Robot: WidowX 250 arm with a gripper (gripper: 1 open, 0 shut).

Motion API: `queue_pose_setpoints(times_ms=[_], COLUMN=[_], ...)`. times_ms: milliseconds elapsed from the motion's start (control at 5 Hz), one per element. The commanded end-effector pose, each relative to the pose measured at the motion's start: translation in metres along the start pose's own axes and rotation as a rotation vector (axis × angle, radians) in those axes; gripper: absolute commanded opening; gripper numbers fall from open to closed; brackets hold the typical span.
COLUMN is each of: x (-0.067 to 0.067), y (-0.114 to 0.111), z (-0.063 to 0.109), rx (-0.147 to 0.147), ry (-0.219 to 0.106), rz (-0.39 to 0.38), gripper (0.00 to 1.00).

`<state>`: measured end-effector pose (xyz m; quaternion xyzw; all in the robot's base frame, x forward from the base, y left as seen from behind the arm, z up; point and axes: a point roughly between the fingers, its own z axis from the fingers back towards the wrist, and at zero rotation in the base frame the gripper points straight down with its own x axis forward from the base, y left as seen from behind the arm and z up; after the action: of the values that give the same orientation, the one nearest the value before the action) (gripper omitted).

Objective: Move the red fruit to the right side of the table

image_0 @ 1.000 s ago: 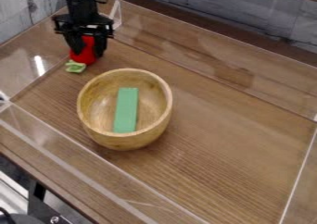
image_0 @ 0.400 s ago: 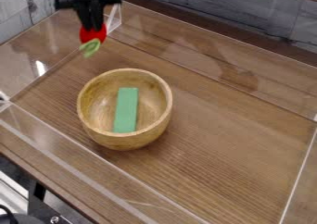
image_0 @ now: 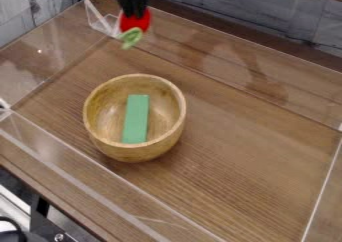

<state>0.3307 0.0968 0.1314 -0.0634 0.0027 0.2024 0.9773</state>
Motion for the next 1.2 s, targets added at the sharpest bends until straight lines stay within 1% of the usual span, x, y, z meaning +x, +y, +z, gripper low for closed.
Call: queue_pose_setpoints(times_ms=[0,200,400,600,800,1000], x=[-0.019,-0.043,-0.055,-0.067,-0.082,-0.092], y=[-0.041,-0.082,-0.117,-0.146,-0.165,-0.165], z=[0.010,-0.007,-0.029,-0.051,-0.068,-0.087], rx=[-0.009,-0.011,-0.004,0.011,0.016,0.016], ry=[-0.056,-0.040,-0.016,0.009,0.029,0.054], rz=[-0.089,-0.174,-0.279,-0.387,-0.411,-0.418], gripper=[0.00,0.00,0.00,0.00,0.00,0.00])
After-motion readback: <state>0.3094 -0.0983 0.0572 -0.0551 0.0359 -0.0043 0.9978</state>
